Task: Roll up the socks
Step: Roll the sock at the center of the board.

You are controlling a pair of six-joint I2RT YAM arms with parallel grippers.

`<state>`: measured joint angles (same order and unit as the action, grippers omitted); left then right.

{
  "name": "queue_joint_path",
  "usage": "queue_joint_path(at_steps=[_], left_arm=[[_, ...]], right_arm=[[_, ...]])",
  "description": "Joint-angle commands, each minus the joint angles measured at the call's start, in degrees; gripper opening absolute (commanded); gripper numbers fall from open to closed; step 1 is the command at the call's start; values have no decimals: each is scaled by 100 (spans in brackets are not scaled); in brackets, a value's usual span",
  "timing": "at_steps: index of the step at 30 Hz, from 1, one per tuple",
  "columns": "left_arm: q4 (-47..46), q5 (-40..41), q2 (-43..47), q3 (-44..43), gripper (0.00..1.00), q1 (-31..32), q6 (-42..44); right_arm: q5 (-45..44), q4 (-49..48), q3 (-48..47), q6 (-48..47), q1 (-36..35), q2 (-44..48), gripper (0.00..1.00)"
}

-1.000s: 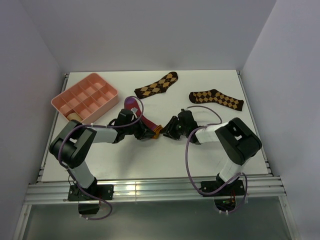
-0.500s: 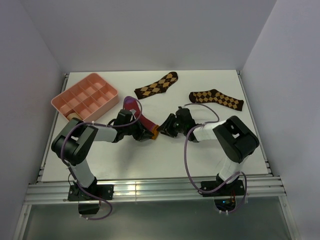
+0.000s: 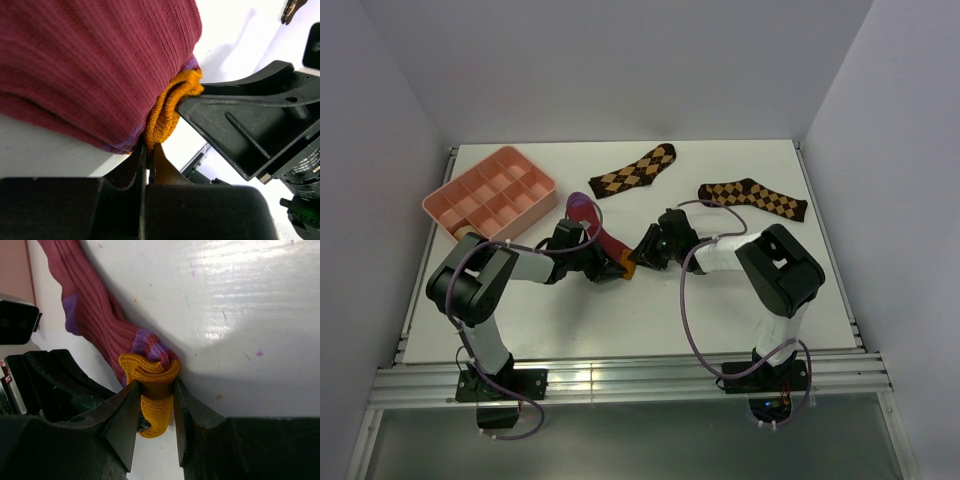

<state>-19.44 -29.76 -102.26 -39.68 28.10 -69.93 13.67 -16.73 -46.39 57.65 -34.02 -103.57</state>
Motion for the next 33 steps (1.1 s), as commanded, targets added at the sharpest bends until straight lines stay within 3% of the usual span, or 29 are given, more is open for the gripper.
queue_joint_path(at_steps=[1,3,5,7,10,12,15,18,25,30,33], left_arm=[[28,-48,-84,-119,0,-6,50],[124,-21,-75,-136,1,-15,102],[212,84,-31,-171,1,-15,243],[423,259,83,-224,2,-15,453],[897,514,355,-338,20,-6,874],[1239,874,671,-391,37,3,1121],[1653,1671,1198,-461,54,125,1866],[1812,2846,1785,-462,59,563,2421],[1347,5502,2149,-462,58,2400,4205],[733,6446,1605,-523,46,3447,5066],[478,6913,1262,-576,44,3834,5383]], right_arm=[[-453,757,-344,-245,-78,-277,38],[-462,899,-432,-254,-78,-392,33],[-505,1110,-467,-263,-78,-462,21],[-567,1407,-546,-307,-78,-471,2],[-699,1969,-748,-359,-78,-428,0],[-761,2261,-932,-386,-78,-392,0],[-804,2945,-1187,-368,-87,-322,0],[-813,3298,-1407,-359,-87,-287,0],[-673,4203,-1856,-351,-79,-322,0],[-541,4529,-2111,-403,-78,-401,0],[-497,4626,-2155,-456,-78,-427,0]])
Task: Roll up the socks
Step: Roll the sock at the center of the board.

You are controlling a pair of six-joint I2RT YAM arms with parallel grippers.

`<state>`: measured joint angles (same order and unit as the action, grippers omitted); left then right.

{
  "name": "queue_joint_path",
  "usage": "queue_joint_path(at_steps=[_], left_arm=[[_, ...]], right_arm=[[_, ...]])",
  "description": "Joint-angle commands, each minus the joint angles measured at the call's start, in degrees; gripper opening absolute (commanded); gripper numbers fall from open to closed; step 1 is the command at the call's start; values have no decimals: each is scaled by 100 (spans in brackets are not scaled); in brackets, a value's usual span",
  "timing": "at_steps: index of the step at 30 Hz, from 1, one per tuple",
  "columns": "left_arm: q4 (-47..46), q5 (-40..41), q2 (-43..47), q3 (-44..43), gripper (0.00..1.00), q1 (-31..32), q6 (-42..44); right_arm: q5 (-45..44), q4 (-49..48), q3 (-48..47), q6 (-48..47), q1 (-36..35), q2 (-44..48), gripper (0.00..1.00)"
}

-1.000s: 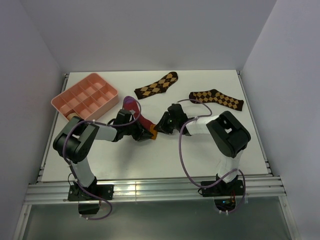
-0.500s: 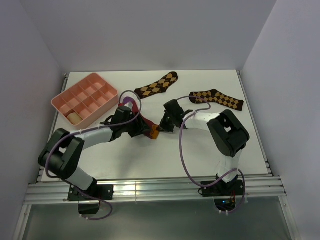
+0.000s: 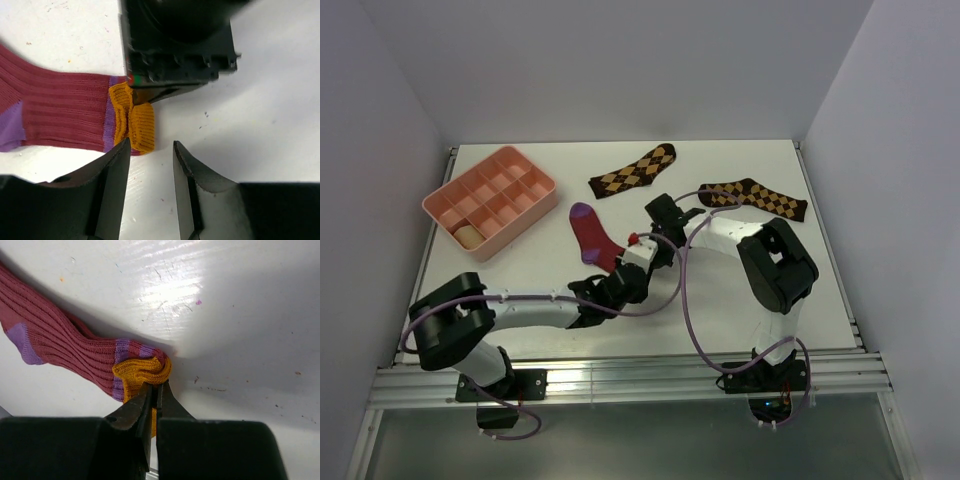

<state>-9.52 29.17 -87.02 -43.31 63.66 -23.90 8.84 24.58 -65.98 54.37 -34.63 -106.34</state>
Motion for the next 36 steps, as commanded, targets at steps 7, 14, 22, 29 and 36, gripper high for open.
queue_joint_path(at_steps=[7,14,22,29,36], left_arm=[[-762,1214,-886,-371,46,560,1115],[-605,1434,-1615,-617,48,560,1353],[64,1908,-2161,-960,49,560,1099],[697,2040,-2407,-1136,27,472,659],[934,1778,-2258,-1092,1,358,273]], right_arm=[[100,478,-100,-172,35,-167,0],[267,373,23,-172,53,-229,0],[399,258,146,-190,97,-185,0],[540,170,234,-216,141,-167,0],[917,-303,480,-216,334,17,0]])
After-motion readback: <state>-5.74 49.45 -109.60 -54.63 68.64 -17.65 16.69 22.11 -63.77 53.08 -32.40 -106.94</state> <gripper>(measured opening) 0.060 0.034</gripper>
